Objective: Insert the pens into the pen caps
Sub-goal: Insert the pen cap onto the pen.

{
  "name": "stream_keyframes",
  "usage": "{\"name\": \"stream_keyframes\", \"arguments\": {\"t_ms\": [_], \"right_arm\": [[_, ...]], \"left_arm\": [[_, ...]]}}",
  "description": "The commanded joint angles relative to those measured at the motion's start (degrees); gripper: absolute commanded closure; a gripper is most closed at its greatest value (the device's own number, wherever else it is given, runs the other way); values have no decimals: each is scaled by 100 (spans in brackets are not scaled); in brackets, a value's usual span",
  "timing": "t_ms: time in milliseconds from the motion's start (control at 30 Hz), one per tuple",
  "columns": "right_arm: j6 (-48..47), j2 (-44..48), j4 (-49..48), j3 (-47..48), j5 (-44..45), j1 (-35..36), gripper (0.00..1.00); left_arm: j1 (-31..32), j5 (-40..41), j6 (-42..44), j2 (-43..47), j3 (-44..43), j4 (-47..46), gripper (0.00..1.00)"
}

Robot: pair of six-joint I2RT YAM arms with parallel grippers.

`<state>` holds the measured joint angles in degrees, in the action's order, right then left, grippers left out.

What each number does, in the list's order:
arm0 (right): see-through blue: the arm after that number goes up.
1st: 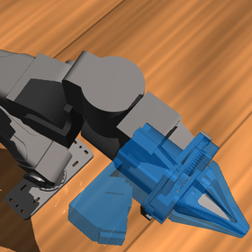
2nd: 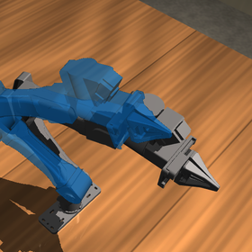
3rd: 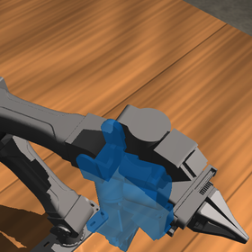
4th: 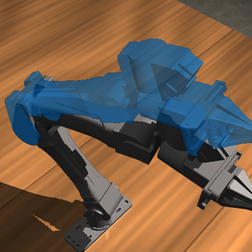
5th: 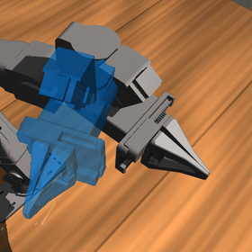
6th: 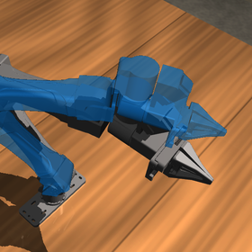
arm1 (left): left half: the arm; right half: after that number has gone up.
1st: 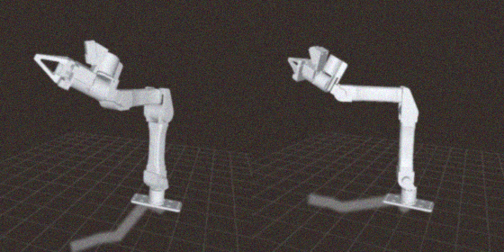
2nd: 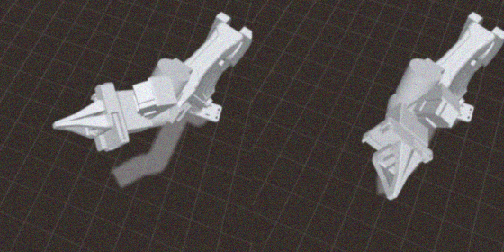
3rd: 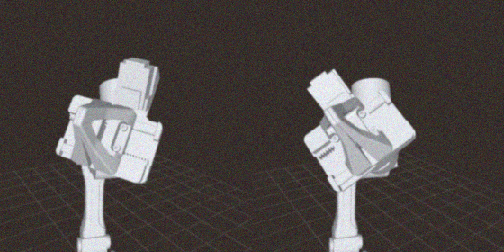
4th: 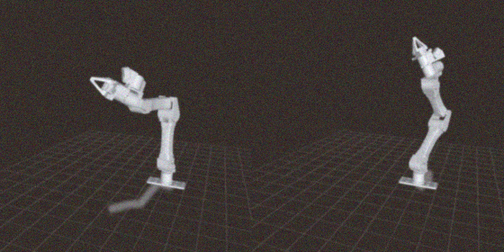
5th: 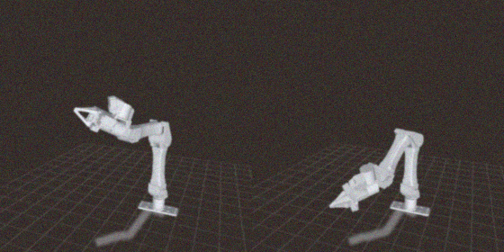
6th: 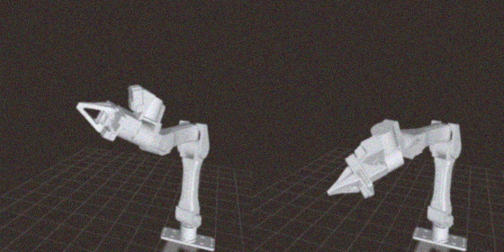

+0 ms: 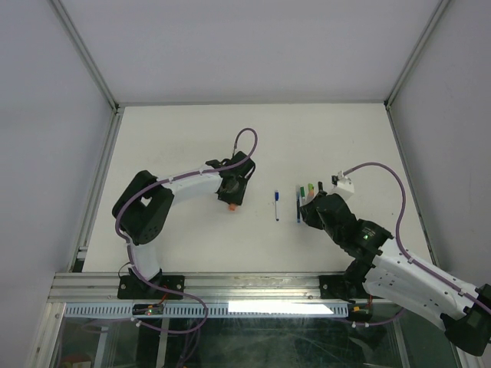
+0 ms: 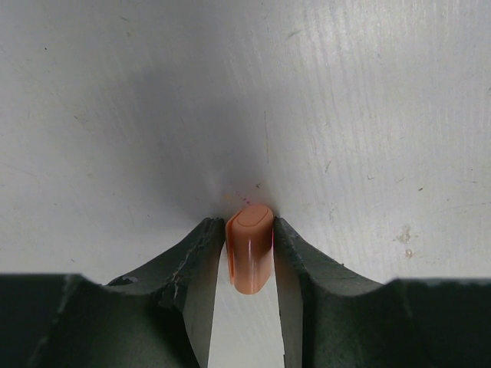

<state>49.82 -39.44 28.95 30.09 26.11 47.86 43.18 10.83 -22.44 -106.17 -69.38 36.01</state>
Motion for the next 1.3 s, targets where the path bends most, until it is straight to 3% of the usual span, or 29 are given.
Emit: {"name": "stream_keyframes", "arguments": {"t_ms": [0, 133, 400, 800, 1033, 1267], "right_arm": [[-33, 65, -233, 57, 39, -13, 100], [-46, 93, -182, 50, 47, -9, 100], [-293, 131, -218, 99, 10, -13, 99], [-1735, 660, -2185, -235, -2042, -31, 100], [-1556, 514, -3916, -444, -3567, -42, 100], [-1256, -95, -5381, -279, -4473, -39, 100]], "left_arm": [[50, -158, -33, -38, 56, -130, 67], [46, -296, -56, -124, 90, -218, 73], [34, -355, -94, 86, 80, -376, 100], [-196, -970, -266, 2318, 722, -2079, 100], [-215, -1523, -827, 3736, 1579, -3946, 100], [-223, -2326, -1583, 4236, 2169, -5532, 100]]}}
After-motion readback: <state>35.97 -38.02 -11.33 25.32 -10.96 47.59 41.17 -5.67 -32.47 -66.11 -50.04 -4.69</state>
